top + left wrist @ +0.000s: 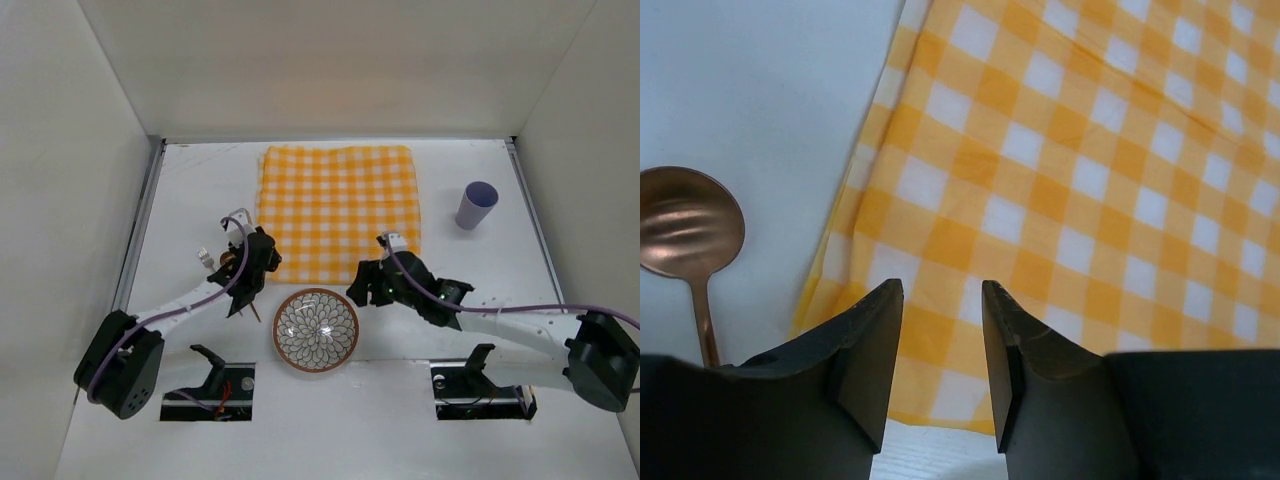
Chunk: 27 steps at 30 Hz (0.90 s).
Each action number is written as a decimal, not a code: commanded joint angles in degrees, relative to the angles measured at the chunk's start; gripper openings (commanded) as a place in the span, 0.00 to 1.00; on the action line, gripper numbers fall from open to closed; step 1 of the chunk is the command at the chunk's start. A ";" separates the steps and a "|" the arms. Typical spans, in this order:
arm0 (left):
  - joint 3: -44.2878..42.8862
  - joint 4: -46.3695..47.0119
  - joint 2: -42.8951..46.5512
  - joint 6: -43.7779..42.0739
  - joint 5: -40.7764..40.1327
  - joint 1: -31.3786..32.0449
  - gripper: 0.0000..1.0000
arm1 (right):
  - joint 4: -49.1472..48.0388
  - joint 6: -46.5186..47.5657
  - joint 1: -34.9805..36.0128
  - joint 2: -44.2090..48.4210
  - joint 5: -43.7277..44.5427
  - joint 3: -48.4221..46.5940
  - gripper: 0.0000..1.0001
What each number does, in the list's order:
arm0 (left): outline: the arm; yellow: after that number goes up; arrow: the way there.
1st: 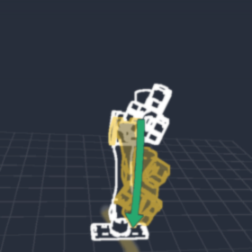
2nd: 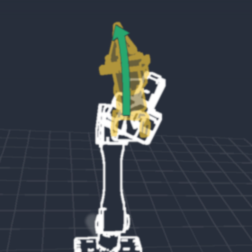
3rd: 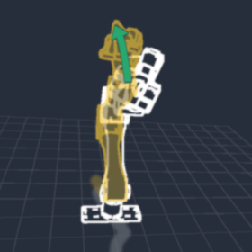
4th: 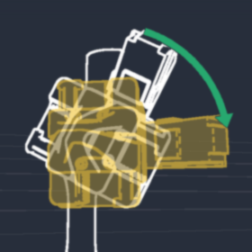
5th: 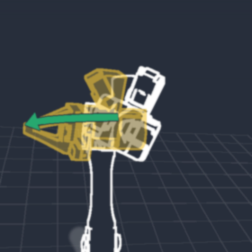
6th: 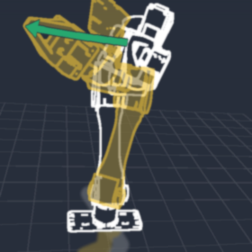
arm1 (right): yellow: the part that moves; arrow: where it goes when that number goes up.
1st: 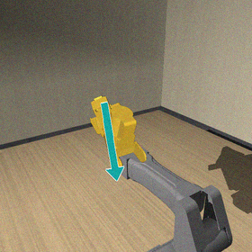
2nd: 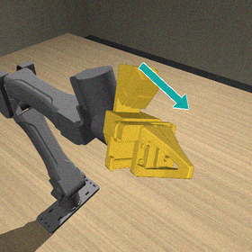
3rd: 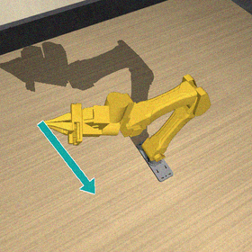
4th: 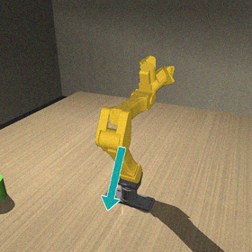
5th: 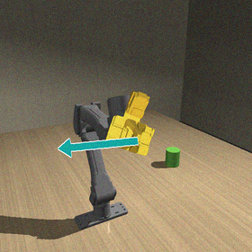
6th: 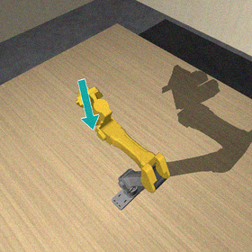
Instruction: Set the dinner table for one person
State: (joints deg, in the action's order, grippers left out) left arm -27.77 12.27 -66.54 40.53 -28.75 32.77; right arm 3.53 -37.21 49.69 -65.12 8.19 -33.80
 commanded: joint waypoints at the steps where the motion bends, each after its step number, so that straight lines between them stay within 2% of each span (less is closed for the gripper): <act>1: 0.61 3.28 -3.67 -1.16 1.07 0.40 0.35 | 3.77 -0.92 4.65 0.52 -3.61 1.62 0.72; 6: 2.72 4.43 -8.86 0.33 1.24 0.31 0.32 | -2.11 -2.16 7.30 -4.82 -11.43 3.65 0.72; 17: 5.71 0.47 -6.24 4.12 -0.16 1.55 0.31 | -14.59 -3.74 5.90 -14.14 -17.58 6.29 0.53; 20: 4.57 0.12 -4.22 3.06 -0.16 1.02 0.32 | -17.23 -4.62 5.02 -16.26 -19.17 6.82 0.40; 24: 2.20 -0.93 -0.52 0.87 -0.25 0.67 0.35 | -18.03 -5.50 3.62 -15.74 -19.44 7.96 0.15; 27: 0.18 -1.11 2.81 -0.80 0.27 0.05 0.38 | -18.03 -6.29 2.74 -12.93 -20.31 8.40 0.08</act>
State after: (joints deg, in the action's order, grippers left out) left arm -24.18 11.35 -67.20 42.00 -27.99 33.52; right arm -13.67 -44.95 52.82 -79.99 -12.03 -26.44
